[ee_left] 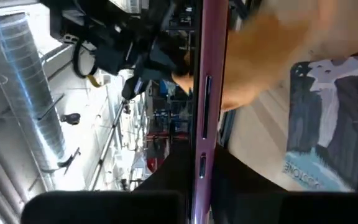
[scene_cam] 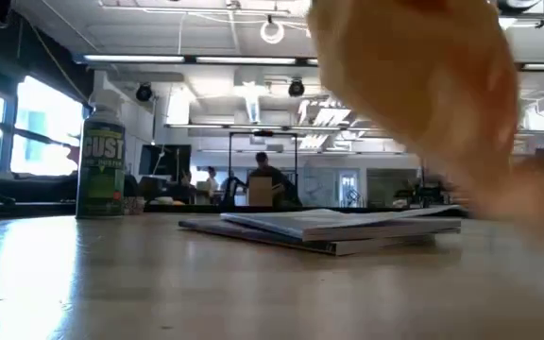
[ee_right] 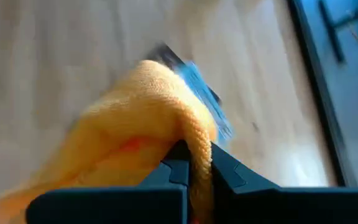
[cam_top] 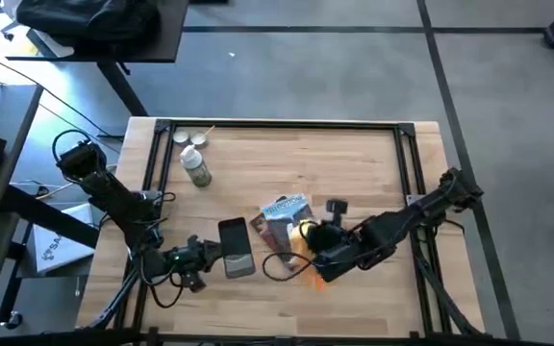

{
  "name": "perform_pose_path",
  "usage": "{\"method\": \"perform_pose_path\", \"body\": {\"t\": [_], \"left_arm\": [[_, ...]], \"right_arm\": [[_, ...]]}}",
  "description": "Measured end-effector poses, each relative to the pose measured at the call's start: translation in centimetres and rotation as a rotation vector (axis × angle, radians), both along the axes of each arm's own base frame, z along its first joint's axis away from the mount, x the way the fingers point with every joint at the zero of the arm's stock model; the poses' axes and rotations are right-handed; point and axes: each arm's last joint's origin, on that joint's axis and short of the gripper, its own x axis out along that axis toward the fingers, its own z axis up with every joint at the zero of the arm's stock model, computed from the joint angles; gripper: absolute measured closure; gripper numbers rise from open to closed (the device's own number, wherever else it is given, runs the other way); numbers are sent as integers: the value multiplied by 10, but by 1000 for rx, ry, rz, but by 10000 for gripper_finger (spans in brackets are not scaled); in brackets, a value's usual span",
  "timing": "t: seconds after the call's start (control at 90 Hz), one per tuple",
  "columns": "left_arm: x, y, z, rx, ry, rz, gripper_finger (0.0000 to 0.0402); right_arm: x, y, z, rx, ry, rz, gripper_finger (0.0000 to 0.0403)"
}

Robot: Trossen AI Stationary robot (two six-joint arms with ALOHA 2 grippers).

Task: Apply microfiber cloth
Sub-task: Wipe the front and back of the cellphone using the orange microfiber cloth

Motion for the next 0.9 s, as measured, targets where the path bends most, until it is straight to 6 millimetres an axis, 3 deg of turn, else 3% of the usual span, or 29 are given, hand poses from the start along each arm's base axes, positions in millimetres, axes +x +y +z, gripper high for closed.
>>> {"method": "perform_pose_path", "body": {"t": [0.2,0.533,0.633,0.744,0.9], "left_arm": [[-2,0,-12,-65,46,1,392],[-10,8,-46,-147,236,18,392],[-12,9,-57,-196,311,5,392],[-12,8,-70,-205,371,18,392],[-8,5,-88,-153,437,19,392]], "right_arm": [[-14,-7,-2,-28,61,-148,403],[-22,-14,-6,-93,76,-222,403],[-32,-24,-25,-126,111,-271,403],[-52,-41,-60,-142,185,-384,403],[-81,-64,-102,-32,157,-555,403]]}}
